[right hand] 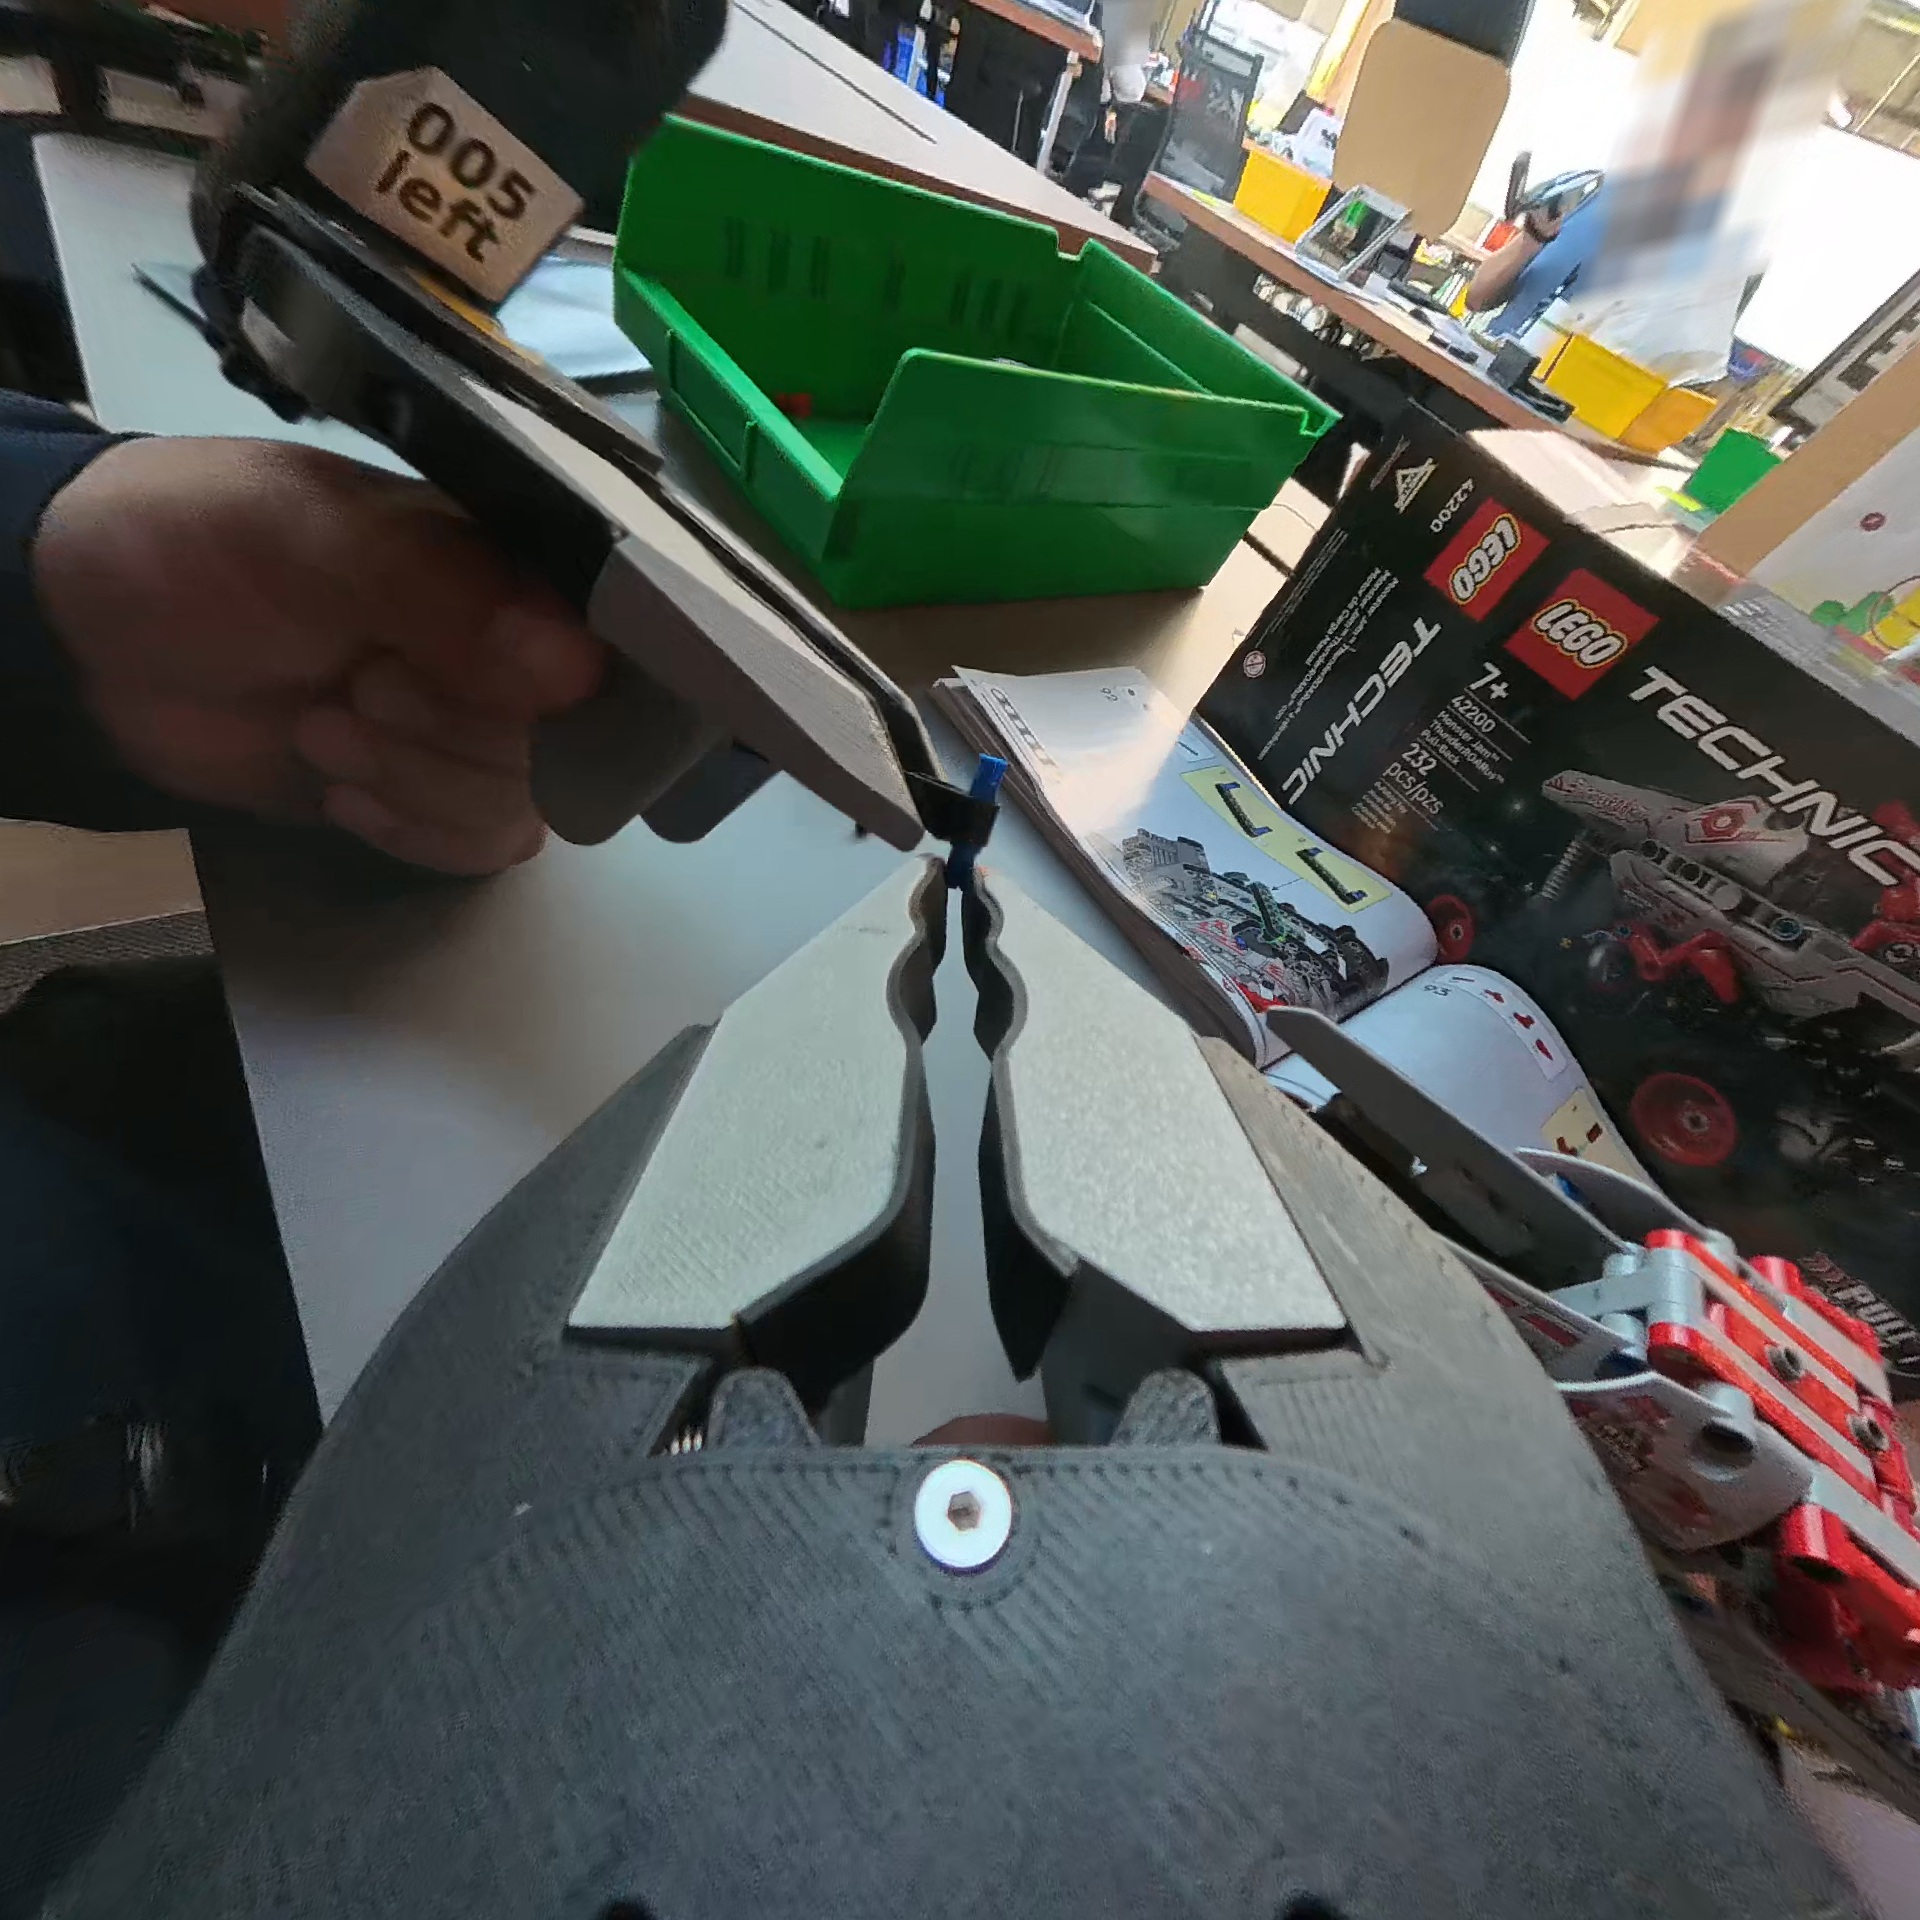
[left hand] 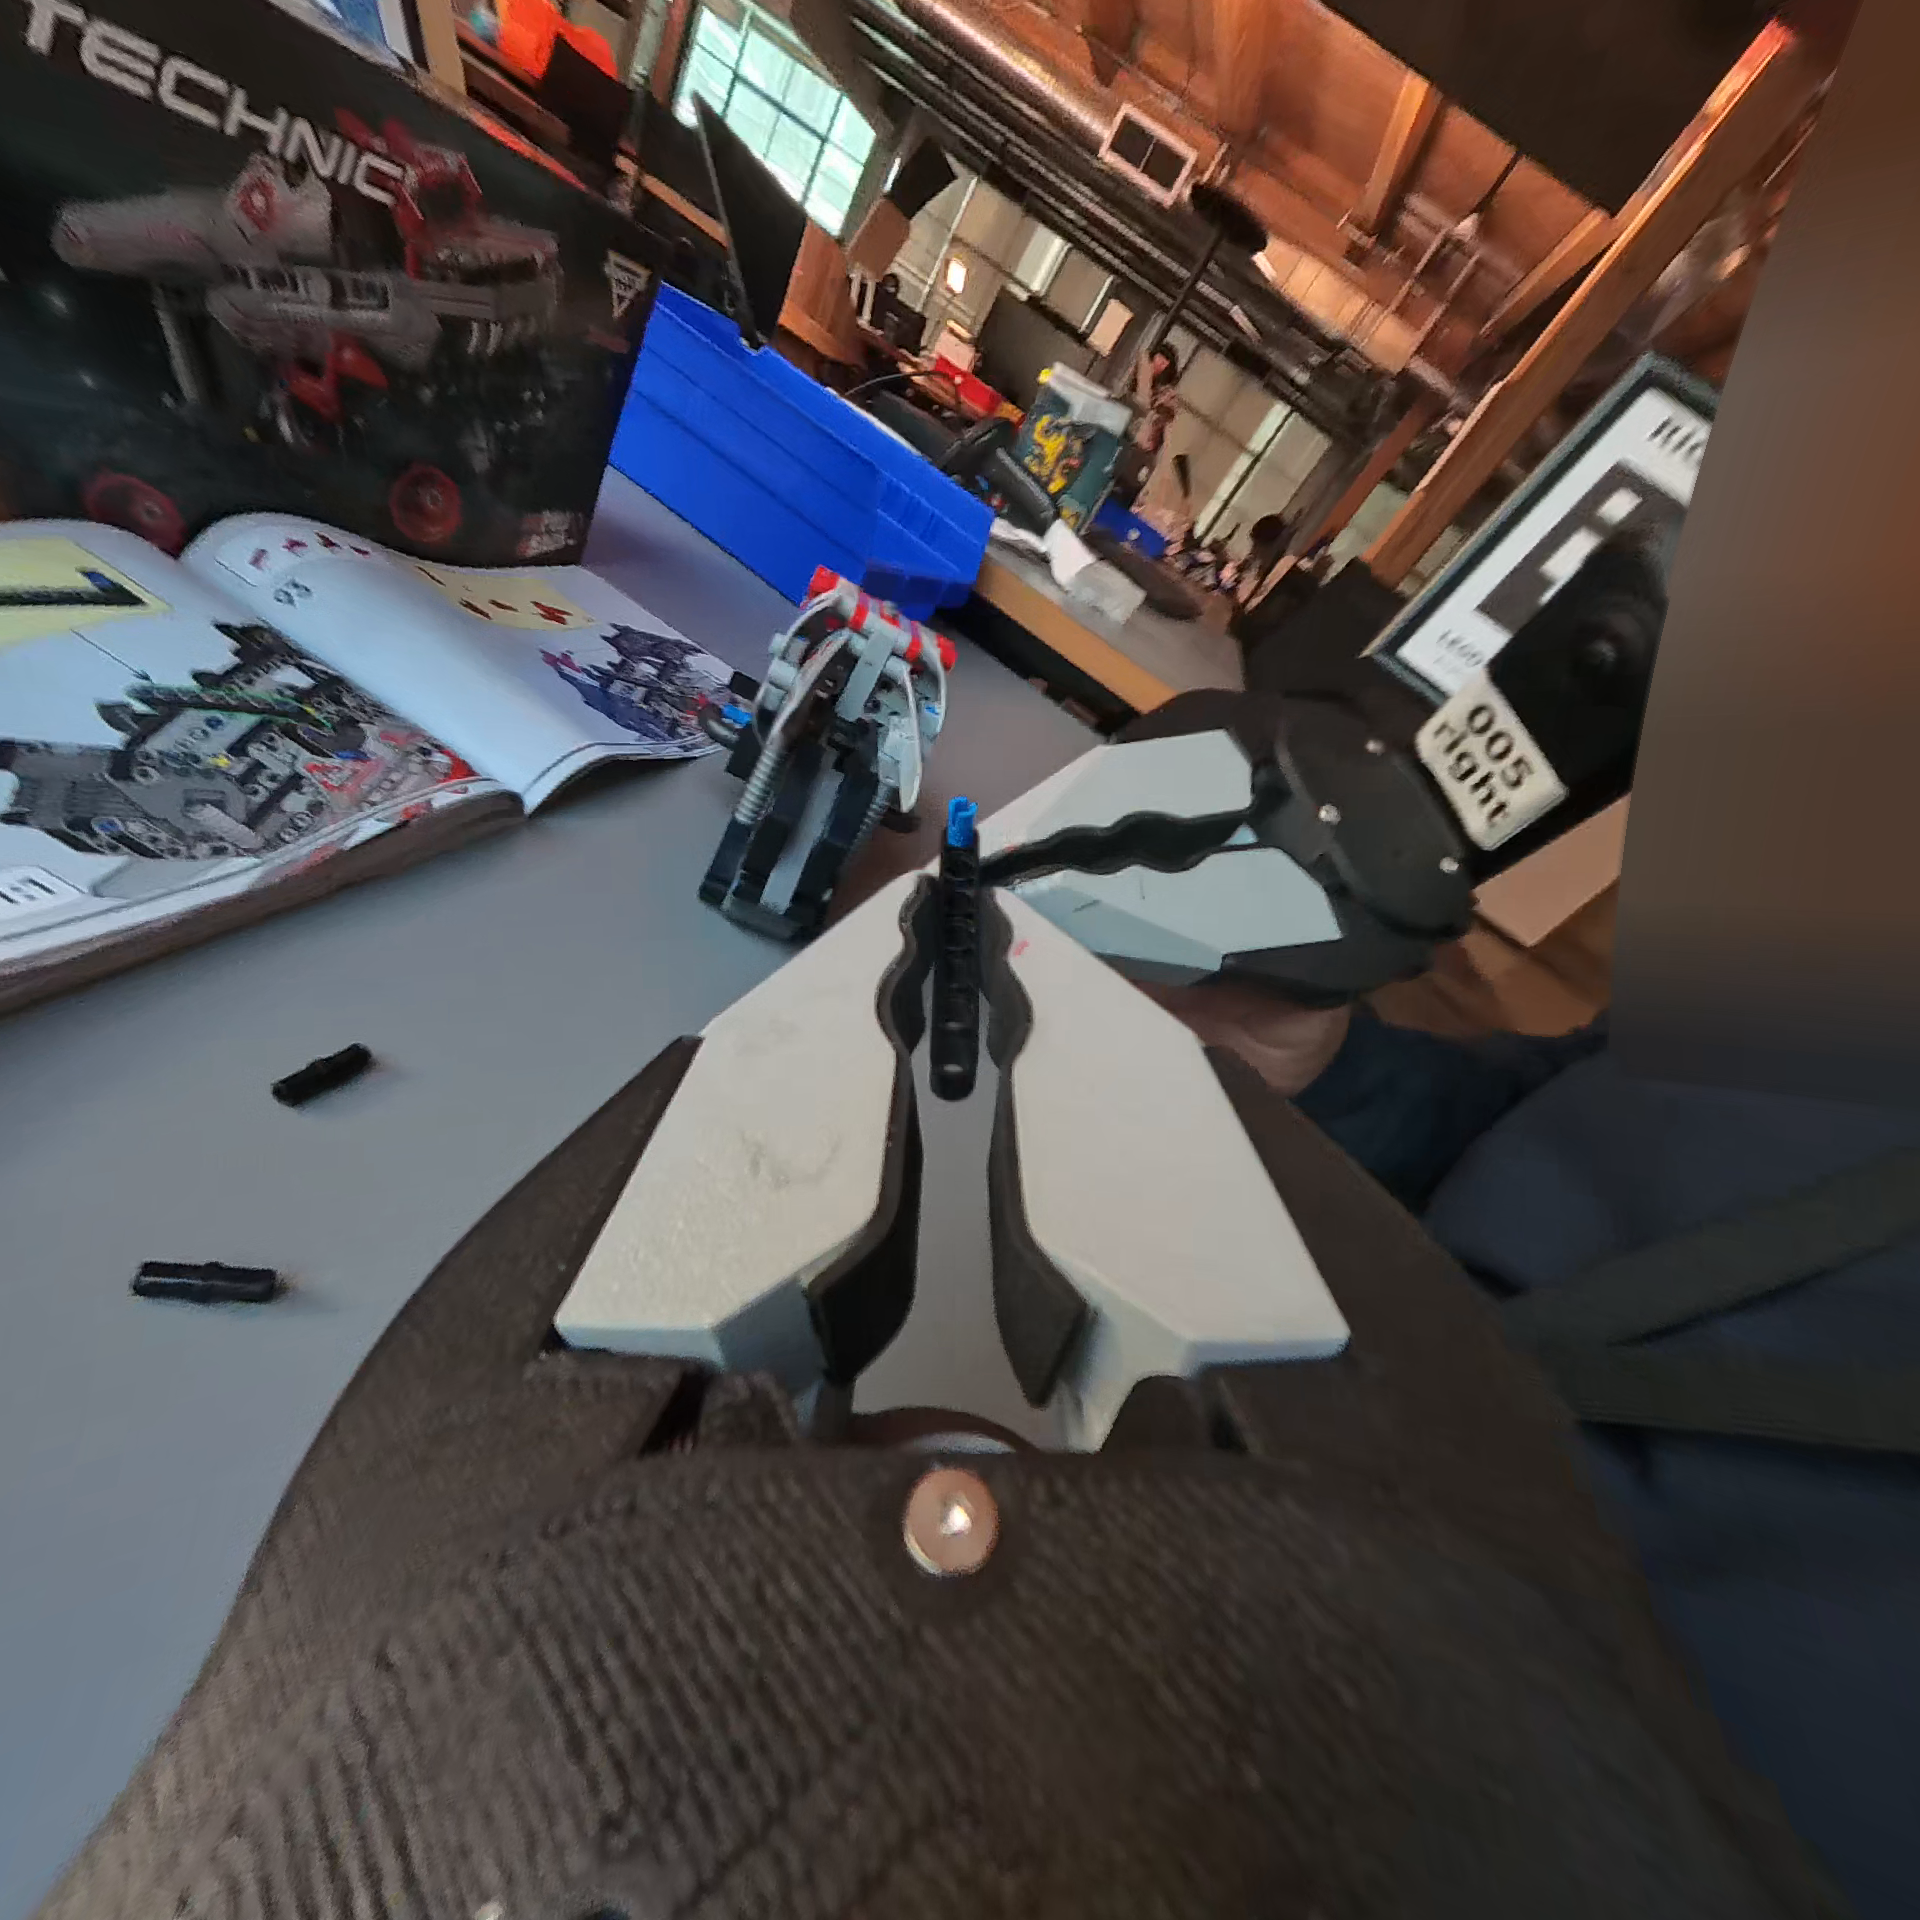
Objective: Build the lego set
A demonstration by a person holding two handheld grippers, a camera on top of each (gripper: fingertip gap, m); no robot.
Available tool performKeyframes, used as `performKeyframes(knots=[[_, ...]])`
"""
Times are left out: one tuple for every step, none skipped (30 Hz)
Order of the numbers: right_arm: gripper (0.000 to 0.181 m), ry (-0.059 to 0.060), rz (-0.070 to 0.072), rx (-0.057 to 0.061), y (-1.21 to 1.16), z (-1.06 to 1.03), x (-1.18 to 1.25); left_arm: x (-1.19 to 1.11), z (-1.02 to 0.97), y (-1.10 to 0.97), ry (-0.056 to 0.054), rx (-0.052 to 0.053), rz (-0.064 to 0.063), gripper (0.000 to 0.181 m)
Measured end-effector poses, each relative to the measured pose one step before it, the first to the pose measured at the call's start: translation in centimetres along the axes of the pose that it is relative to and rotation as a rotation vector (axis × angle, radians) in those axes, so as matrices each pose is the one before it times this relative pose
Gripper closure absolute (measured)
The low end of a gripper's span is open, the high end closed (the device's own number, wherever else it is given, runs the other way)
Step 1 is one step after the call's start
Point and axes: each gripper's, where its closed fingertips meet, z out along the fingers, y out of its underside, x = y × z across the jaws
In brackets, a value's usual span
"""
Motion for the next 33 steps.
performKeyframes(knots=[[0.179,-0.0017,-0.0071,0.0061,-0.073,-0.1,-0.107,0.141,-0.061,0.05,0.0123,-0.0014,-0.0105,0.179],[0.18,-0.0039,-0.0022,0.0004,-0.047,-0.094,-0.085,0.153,-0.041,-0.001,-0.0023,0.0041,0.0135,0.179],[0.18,0.0028,-0.0082,0.0039,-0.152,-0.067,-0.046,0.137,-0.071,-0.059,0.0012,0.0062,0.0081,0.178],[0.18,0.0049,-0.011,-0.0009,-0.086,0.027,-0.007,0.022,-0.08,-0.087,0.0061,0.0084,-0.0149,0.179],[0.18,0.0047,-0.0019,0.0009,-0.031,0.142,0.053,-0.155,-0.053,-0.065,0.0064,0.0086,-0.0285,0.179],[0.18,-0.0033,0.0178,0.0083,-0.003,0.21,0.085,-0.234,-0.024,-0.085,-0.0006,0.0032,-0.0162,0.179],[0.18,-0.0232,0.0514,0.0081,0.078,0.161,0.008,-0.237,0.053,0.043,-0.0158,-0.0093,0.0123,0.178],[0.18,-0.0362,0.0699,0.0193,-0.117,-0.014,-0.008,0.068,0.064,-0.011,-0.0213,-0.008,0.0624,0.178],[0.18,-0.0504,0.0766,0.0214,-0.207,-0.181,-0.094,0.322,0.065,0.038,-0.0143,-0.0229,0.1131,0.178],[0.179,-0.063,0.094,0.0043,0.072,-0.194,-0.251,0.302,-0.006,0.251,-0.0044,-0.0435,0.1224,0.177],[0.173,-0.0473,0.1077,0.0008,0.215,-0.176,-0.012,0.172,-0.163,0.067,-0.0014,-0.0288,0.0719,0.177],[0.165,-0.0253,0.1049,0.004,0.218,-0.303,0.34,-0.248,-0.365,-0.297,-0.021,0.0036,0.046,0.177],[0.163,-0.0464,0.0893,0.0082,0.064,-0.405,0.017,-0.524,-0.433,-0.209,-0.0315,-0.0023,0.0494,0.177],[0.163,-0.061,0.0803,0.011,-0.09,-0.421,-0.323,-0.67,-0.414,-0.088,-0.0435,-0.0057,0.0663,0.177],[0.159,-0.052,0.0693,0.0135,-0.176,-0.288,-0.379,-0.448,-0.365,-0.247,-0.039,0.0116,0.0822,0.177],[0.152,-0.0371,0.0608,0.001,0.013,-0.043,-0.299,-0.068,-0.292,-0.415,-0.0291,0.0233,0.087,0.177],[0.148,-0.0354,0.0584,-0.0116,0.196,0.164,-0.35,0.147,-0.132,-0.364,-0.0265,0.0181,0.0874,0.177],[0.149,-0.0499,0.0495,0.0,0.031,0.269,-0.651,0.134,0.043,-0.111,-0.0333,-0.0018,0.0783,0.177],[0.155,-0.0502,0.0335,0.0218,-0.249,0.265,-0.741,0.294,0.194,0.077,-0.0229,-0.0118,0.0661,0.177],[0.159,-0.0282,0.019,0.035,-0.454,0.199,-0.469,0.414,0.225,0.067,-0.0141,-0.007,0.0511,0.177],[0.161,0.0021,0.0099,0.0299,-0.421,0.144,0.006,0.217,0.149,-0.059,-0.0211,0.0043,0.0291,0.177],[0.162,0.014,0.0071,0.016,-0.259,0.145,0.261,-0.026,0.065,-0.091,-0.0289,0.0072,0.0089,0.177],[0.159,0.0199,0.0085,0.0091,-0.148,0.154,0.378,-0.001,0.02,-0.171,-0.0191,0.0119,-0.0018,0.177],[0.155,0.0166,0.007,0.0114,-0.131,0.162,0.332,0.004,0.023,-0.133,-0.016,0.009,0.0009,0.177],[0.154,0.0052,0.0065,0.0138,-0.088,0.175,0.18,-0.215,0.04,0.004,-0.0295,-0.0004,0.0147,0.177],[0.154,-0.0008,0.0082,0.0089,0.003,0.181,0.09,-0.01,0.067,0.008,-0.0151,0.0014,0.0263,0.177],[0.156,-0.0085,0.0066,0.0053,0.034,0.172,-0.012,0.436,0.118,0.049,0.0172,0.001,0.026,0.177],[0.158,-0.022,0.0002,0.0096,-0.045,0.163,-0.251,0.406,0.164,0.28,0.0188,-0.0119,0.0077,0.177],[0.16,0.0039,0.0008,0.0092,-0.064,0.114,0.145,-0.113,0.067,0.188,-0.0075,-0.0028,-0.0119,0.177],[0.162,0.0024,-0.0044,0.0059,-0.036,0.084,0.135,-0.077,0.024,0.098,0.0068,0.0042,-0.0275,0.177],[0.163,0.0034,-0.005,0.0039,-0.045,0.088,0.107,-0.107,-0.011,0.053,0.01,0.0061,-0.0398,0.177],[0.164,0.0042,-0.0105,0.0028,-0.07,0.081,0.098,-0.097,-0.027,-0.064,0.0093,0.0123,-0.0377,0.177],[0.165,0.0012,-0.0122,0.0004,-0.071,0.09,0.036,-0.108,0.0,0.019,0.0044,0.0078,-0.0266,0.177]])
